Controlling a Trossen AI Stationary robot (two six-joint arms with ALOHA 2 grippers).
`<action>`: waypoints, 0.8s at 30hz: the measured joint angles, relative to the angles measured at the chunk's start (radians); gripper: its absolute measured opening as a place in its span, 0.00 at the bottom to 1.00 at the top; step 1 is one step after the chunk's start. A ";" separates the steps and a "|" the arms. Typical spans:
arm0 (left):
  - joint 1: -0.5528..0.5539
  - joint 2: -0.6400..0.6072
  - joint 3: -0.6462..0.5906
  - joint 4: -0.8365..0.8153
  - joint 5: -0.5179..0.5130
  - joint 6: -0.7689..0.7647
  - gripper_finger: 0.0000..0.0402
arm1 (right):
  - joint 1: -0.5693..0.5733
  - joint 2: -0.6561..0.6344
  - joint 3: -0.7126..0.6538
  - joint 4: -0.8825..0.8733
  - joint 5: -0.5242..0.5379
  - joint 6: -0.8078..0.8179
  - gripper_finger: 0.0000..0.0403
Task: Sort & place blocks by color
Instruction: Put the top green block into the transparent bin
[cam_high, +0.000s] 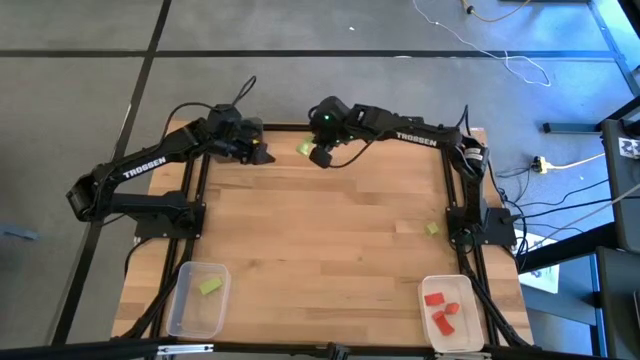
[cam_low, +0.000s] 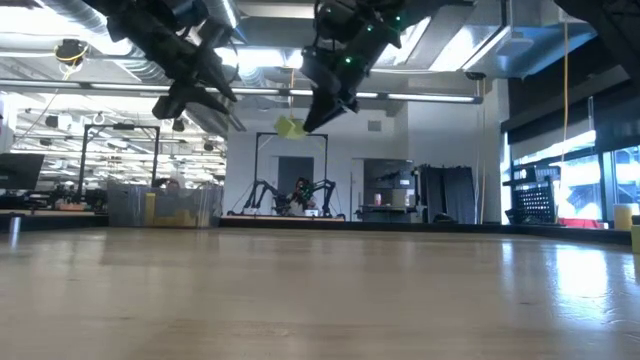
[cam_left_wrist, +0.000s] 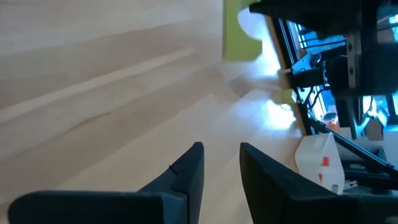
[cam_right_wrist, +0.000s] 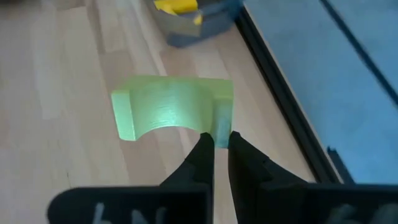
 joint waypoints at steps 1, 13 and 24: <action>0.000 0.000 0.000 0.002 -0.005 0.004 0.23 | 0.007 0.000 0.000 0.010 0.010 -0.008 0.05; 0.000 0.000 0.000 0.021 -0.087 0.263 0.23 | 0.061 0.000 0.000 0.066 0.080 -0.085 0.05; 0.009 0.021 0.000 0.103 -0.057 0.109 0.23 | 0.065 0.000 0.000 0.065 0.081 -0.132 0.05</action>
